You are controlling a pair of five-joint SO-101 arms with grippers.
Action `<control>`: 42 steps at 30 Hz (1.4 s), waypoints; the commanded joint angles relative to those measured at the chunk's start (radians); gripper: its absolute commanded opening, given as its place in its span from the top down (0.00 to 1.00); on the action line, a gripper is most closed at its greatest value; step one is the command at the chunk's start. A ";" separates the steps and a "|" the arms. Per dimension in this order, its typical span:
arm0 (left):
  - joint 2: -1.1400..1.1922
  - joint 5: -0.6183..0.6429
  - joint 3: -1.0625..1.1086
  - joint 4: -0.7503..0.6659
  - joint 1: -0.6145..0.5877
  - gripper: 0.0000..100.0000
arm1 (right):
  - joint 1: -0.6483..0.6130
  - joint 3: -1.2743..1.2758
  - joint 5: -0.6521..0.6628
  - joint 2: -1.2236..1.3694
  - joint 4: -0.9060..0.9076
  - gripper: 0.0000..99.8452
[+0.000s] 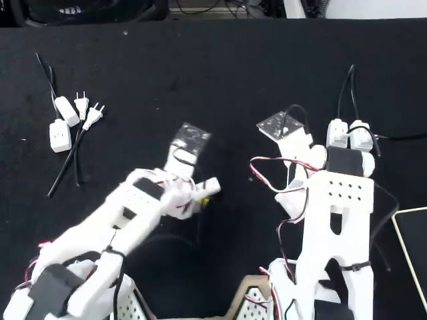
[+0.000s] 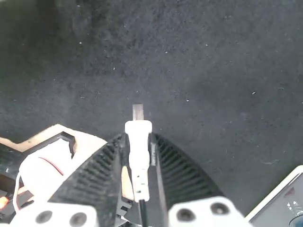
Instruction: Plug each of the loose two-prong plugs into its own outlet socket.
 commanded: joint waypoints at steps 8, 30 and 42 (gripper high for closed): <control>-0.140 0.002 -0.038 0.005 -0.116 0.73 | 0.021 -0.002 0.011 -0.030 0.003 0.99; 0.028 0.055 -0.188 -0.086 -0.236 0.93 | 0.023 -0.002 0.011 -0.030 0.005 0.99; 0.273 0.058 -0.326 -0.078 -0.125 0.92 | 0.023 0.010 0.011 -0.031 -0.002 0.99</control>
